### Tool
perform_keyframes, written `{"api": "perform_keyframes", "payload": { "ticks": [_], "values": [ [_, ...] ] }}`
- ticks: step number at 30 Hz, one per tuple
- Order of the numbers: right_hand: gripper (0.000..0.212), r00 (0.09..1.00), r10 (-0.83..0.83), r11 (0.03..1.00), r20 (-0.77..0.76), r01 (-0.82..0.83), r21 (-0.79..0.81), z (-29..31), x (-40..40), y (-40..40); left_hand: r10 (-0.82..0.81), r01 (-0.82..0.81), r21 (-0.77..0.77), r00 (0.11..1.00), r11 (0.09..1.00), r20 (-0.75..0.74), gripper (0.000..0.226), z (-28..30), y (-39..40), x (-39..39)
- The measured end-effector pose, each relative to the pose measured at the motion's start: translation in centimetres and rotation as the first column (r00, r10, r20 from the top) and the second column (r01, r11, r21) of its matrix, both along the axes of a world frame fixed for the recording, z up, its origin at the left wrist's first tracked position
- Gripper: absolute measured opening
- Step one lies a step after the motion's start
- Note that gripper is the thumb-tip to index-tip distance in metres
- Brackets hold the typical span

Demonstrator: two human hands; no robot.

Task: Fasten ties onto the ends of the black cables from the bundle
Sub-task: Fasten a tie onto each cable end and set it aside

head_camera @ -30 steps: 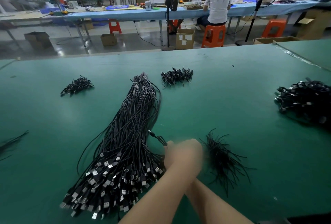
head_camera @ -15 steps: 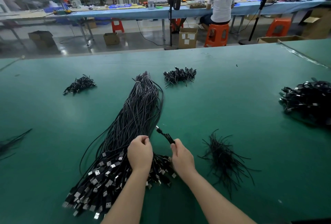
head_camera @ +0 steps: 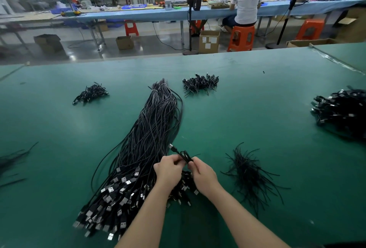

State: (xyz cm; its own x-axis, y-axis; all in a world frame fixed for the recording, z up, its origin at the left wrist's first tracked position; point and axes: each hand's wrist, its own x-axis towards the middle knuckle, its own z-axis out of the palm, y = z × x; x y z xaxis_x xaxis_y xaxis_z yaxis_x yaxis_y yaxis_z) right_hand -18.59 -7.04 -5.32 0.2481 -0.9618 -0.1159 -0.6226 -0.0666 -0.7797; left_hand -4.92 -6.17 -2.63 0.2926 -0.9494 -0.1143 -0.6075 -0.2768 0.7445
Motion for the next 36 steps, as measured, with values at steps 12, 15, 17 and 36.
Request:
{"api": "perform_keyframes", "payload": {
  "ticks": [12,15,17,36],
  "values": [
    [0.025,0.999,-0.021,1.0,0.036,0.021,0.022,0.6,0.3,0.0,-0.046,0.062,0.043,0.954,0.997,-0.298,0.033,0.1,0.5,0.6],
    [0.027,1.0,-0.03,1.0,0.002,0.03,0.008,0.5,0.5,0.0,-0.016,0.02,0.01,0.953,1.0,-0.304,0.022,-0.2,0.4,0.5],
    [0.029,0.998,-0.032,0.999,-0.048,0.031,-0.018,0.2,0.8,0.1,0.003,-0.002,0.004,0.955,1.0,-0.295,0.017,-0.4,0.4,0.4],
    [0.028,0.978,-0.202,0.971,0.052,0.207,-0.121,-0.5,1.5,0.6,-0.091,0.113,-0.075,0.965,0.991,0.246,0.013,-1.1,1.0,-0.8]
  ]
}}
